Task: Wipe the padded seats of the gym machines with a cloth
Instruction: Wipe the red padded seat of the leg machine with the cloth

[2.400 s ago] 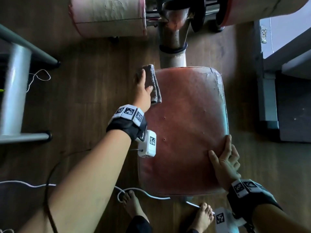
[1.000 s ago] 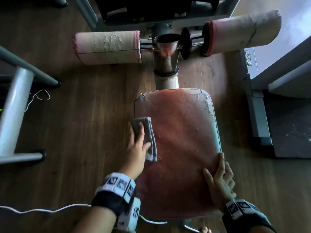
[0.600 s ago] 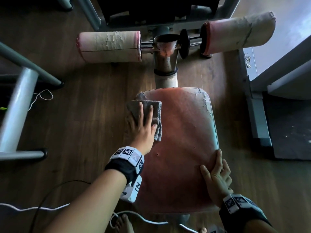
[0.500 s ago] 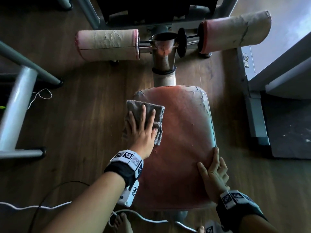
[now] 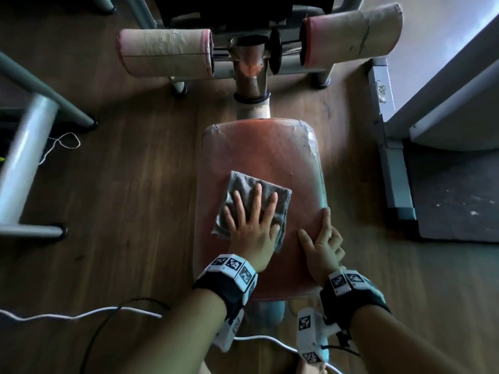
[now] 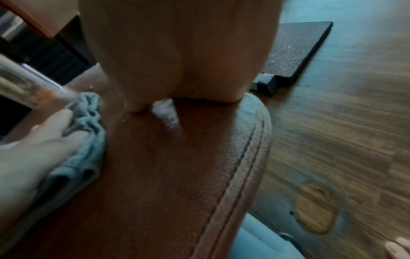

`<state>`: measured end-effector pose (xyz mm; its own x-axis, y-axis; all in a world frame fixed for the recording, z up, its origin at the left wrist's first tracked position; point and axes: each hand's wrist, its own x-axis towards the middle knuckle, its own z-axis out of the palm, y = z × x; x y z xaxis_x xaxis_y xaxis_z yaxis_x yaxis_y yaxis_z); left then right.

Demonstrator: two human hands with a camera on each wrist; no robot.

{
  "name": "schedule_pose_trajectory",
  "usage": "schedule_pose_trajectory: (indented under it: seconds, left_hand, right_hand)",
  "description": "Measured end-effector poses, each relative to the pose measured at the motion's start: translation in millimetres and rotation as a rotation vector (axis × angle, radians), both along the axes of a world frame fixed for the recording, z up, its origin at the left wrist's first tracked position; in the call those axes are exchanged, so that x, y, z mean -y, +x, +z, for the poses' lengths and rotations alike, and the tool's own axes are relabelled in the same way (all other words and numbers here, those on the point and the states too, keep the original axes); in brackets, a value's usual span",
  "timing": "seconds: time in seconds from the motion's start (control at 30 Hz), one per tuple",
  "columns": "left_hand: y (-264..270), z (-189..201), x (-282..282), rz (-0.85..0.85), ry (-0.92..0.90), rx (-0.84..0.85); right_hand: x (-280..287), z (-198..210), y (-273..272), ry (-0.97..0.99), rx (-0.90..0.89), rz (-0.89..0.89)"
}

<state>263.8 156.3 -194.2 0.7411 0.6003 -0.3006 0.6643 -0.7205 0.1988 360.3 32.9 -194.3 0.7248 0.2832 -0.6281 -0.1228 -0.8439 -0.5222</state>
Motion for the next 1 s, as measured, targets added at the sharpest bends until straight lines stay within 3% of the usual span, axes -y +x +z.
schedule_pose_trajectory:
  seconds: [0.2, 0.3, 0.4, 0.47, 0.53, 0.6, 0.7, 0.77, 0.83, 1.0]
  left_hand:
    - [-16.8, 28.6, 29.2, -0.078, -0.184, 0.004]
    - [-41.0, 44.4, 14.8, -0.015, -0.228, 0.214]
    - [-77.2, 46.2, -8.2, 0.12, -0.143, 0.478]
    - [-100.6, 43.9, -21.5, 0.236, -0.122, 0.523]
    - [-119.1, 39.9, -27.0, 0.321, -0.183, 0.436]
    - [-131.9, 31.5, -23.9, 0.308, -0.235, 0.315]
    - [-138.2, 23.1, -17.4, 0.208, -0.217, 0.148]
    - [-134.7, 25.0, -19.7, 0.187, -0.224, 0.008]
    - [-131.1, 27.9, -22.5, 0.176, -0.232, -0.126]
    - [-126.9, 30.5, -23.2, 0.17, -0.189, -0.287]
  right_hand:
    - [10.3, 9.8, 5.9, 0.086, -0.045, 0.028]
    - [13.1, 12.1, 8.9, 0.121, -0.078, 0.048]
    - [11.1, 19.4, 15.6, 0.144, -0.088, 0.037]
    - [5.1, 24.8, 17.9, 0.115, -0.044, 0.001]
    - [-5.4, 29.5, 15.1, 0.076, 0.092, -0.035]
    - [-17.8, 32.4, 4.1, 0.052, 0.317, 0.072]
    - [-35.7, 34.9, -21.8, 0.118, 0.577, 0.573]
    - [-41.4, 32.4, -36.9, 0.11, 0.613, 0.942]
    - [-41.2, 26.8, -42.7, 0.037, 0.611, 1.133]
    - [-42.0, 18.3, -22.6, -0.081, 0.566, 1.071]
